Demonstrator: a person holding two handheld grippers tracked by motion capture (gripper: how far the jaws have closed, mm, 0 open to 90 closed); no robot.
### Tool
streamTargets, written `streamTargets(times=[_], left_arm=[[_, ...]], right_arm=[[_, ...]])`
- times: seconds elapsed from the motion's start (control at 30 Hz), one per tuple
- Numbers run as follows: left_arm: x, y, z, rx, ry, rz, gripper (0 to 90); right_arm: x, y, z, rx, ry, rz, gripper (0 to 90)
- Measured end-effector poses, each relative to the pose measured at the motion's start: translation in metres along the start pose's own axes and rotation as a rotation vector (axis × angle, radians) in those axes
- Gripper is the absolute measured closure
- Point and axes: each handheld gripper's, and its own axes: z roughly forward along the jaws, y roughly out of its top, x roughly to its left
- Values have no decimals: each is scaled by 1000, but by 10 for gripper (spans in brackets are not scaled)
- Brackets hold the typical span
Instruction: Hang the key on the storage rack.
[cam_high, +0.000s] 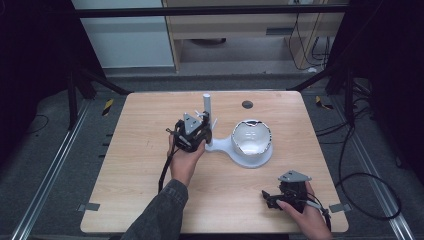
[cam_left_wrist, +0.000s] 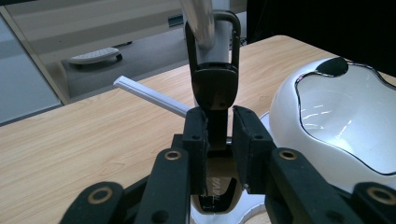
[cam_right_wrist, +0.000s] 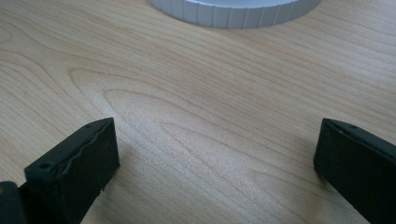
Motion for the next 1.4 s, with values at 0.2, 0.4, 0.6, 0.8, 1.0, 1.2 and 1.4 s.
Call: streamTargets(times=[0.2,0.4,0.6,0.8,1.0,1.2,1.4], left_arm=[[-1,0,0,2,9,3,700],[-1,0,-1,-2,18,1,630],[-1,0,-3,-20,26,6,561],[-2,-1,-8,-25,27,9,495],[-1,-1,-15,-24,8,4,400],[1,-1,-22,3,-41,10,337],[1,-3,-29,31,-76,17,277]], right_arm=[[0,0,0,0,0,0,4],[0,0,0,1,1,1,4],[0,0,0,1,1,1,4],[1,0,-1,4,6,12,4],[1,0,-1,3,5,9,4],[0,0,0,0,1,0,4],[0,0,0,0,1,-1,4]])
